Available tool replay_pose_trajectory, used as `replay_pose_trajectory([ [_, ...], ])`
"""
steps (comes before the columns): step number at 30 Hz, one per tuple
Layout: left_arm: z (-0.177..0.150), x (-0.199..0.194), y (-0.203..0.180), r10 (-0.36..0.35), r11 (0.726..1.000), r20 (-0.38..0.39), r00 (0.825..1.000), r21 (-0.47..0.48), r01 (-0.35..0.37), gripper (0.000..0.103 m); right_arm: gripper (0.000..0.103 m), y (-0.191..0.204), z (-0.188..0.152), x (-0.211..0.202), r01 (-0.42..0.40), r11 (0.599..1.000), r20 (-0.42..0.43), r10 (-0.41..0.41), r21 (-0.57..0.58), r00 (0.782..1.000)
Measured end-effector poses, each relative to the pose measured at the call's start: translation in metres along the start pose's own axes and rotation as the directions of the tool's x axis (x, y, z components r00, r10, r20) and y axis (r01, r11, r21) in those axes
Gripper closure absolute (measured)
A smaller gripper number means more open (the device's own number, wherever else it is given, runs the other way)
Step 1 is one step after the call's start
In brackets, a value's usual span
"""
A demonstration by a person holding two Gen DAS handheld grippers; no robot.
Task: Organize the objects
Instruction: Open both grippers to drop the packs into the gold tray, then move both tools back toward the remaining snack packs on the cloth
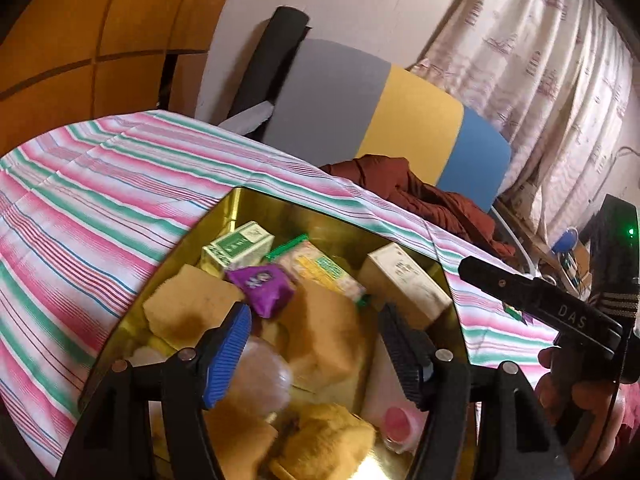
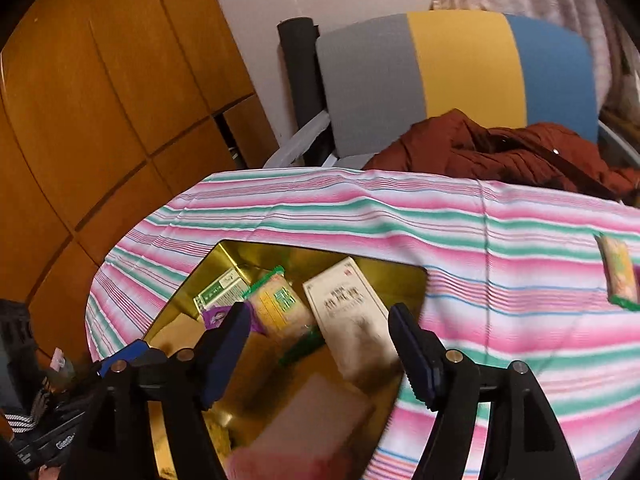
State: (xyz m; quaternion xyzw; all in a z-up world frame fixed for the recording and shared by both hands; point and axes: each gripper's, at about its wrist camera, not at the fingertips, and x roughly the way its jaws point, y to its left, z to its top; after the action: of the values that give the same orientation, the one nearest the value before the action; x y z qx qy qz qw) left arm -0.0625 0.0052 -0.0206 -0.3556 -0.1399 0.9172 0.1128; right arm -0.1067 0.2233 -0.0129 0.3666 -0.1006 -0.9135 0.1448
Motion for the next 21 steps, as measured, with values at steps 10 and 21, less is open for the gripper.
replay_pose_trajectory([
  [10,-0.021,-0.011,-0.04,-0.061,0.993,-0.012,0.998,0.103,0.062,0.035,0.028,-0.026,-0.028,-0.028,0.074,0.996,0.017,-0.074,0.044,0.997],
  [21,-0.042,-0.013,-0.089,-0.154,0.967,-0.071,0.985,0.196,0.165,0.035,0.026,-0.072,-0.048,-0.051,0.236,0.967,0.006,-0.238,0.101,0.971],
])
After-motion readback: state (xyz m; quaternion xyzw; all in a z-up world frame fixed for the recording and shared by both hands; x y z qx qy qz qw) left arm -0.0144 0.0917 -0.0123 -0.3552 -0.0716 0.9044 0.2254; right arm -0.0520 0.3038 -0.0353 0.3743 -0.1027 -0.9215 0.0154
